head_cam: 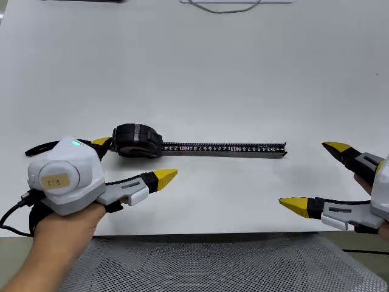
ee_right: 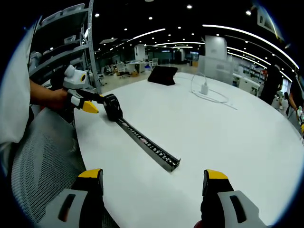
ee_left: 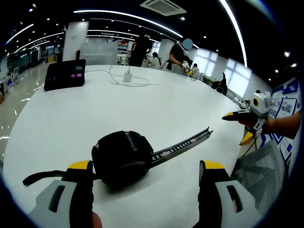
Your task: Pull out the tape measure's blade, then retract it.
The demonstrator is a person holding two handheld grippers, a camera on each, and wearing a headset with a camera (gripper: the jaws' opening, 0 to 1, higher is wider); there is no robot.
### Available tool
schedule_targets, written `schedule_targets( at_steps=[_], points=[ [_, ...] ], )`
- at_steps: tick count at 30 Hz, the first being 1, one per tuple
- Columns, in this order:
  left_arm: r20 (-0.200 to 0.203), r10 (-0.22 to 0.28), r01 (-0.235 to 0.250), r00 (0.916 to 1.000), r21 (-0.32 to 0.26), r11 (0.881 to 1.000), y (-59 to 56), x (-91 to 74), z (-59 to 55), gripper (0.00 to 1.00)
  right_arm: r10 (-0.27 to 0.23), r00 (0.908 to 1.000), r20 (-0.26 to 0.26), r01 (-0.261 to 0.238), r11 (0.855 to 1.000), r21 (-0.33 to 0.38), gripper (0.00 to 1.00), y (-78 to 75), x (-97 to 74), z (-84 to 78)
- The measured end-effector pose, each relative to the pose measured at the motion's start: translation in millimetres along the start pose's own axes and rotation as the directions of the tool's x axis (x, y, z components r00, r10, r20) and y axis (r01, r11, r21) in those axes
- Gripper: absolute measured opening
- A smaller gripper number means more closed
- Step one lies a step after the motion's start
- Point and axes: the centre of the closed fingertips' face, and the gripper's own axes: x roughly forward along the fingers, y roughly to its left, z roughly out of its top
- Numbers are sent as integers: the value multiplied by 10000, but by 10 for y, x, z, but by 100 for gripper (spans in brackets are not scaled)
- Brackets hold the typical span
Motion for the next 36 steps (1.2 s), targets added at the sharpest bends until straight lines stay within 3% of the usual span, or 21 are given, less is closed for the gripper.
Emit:
schedule_targets(
  at_steps=[6, 16, 27, 36],
  points=[
    [41, 331, -331, 9994, -138, 9994, 21, 29, 1, 86, 102, 9999, -77, -102, 9999, -38, 84, -37, 17, 4],
    [237, 701, -685, 9973, -636, 9956, 62, 72, -2, 85, 703, 9961, -537, -728, 9963, -461, 79, -101, 87, 10],
    [298, 1060, -1026, 9939, -996, 9897, 100, 162, -12, 84, 1094, 9868, -1191, -1240, 9846, -1234, 70, -177, 173, -10],
    [408, 1405, -1338, 9892, -1361, 9816, 158, 173, 3, 79, 1386, 9798, -1443, -1600, 9757, -1494, 62, -207, 247, -28]
  ],
)
